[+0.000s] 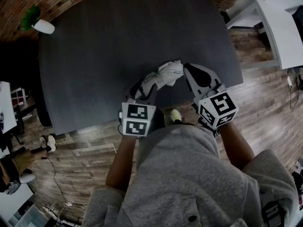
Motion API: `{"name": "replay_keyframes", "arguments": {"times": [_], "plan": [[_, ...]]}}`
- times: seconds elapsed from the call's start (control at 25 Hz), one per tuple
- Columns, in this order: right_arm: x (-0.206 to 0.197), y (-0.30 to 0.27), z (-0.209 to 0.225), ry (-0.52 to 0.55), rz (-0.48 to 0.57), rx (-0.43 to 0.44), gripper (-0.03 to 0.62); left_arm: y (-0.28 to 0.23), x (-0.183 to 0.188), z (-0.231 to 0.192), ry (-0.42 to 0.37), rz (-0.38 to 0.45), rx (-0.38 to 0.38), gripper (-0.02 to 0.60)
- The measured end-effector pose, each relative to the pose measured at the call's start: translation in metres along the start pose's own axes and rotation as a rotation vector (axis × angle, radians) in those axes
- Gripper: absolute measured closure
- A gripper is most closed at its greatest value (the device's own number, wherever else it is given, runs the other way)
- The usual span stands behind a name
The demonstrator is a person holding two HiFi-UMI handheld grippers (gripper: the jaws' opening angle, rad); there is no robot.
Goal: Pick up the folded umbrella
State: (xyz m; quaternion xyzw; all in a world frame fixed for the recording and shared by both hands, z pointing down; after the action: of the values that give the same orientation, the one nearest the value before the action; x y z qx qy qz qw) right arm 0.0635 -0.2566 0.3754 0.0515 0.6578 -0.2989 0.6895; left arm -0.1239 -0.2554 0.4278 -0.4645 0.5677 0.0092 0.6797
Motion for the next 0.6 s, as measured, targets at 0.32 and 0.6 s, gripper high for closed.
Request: {"name": "replay_keyframes", "arguments": {"times": [0.32, 0.6], "plan": [[-0.004, 0.005, -0.001, -0.015, -0.005, -0.036, 0.563, -0.03, -0.022, 0.014, -0.158, -0.125, -0.102, 0.301], [-0.01, 0.014, -0.001, -0.027, -0.018, -0.08, 0.563, -0.063, -0.036, 0.023, -0.272, -0.203, -0.177, 0.284]]}}
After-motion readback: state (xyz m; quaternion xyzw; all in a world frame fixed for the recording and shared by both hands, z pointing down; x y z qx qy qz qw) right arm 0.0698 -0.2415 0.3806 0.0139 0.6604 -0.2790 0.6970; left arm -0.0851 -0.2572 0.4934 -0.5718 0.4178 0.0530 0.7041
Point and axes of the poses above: the fingertips, and each gripper's own axes: y backward along the fingers, z to its right, x out of its top, the point moved 7 cm from there along y, backward along the fingers, and after that the axes turned 4 degrees about z, right-handed, at the moved point
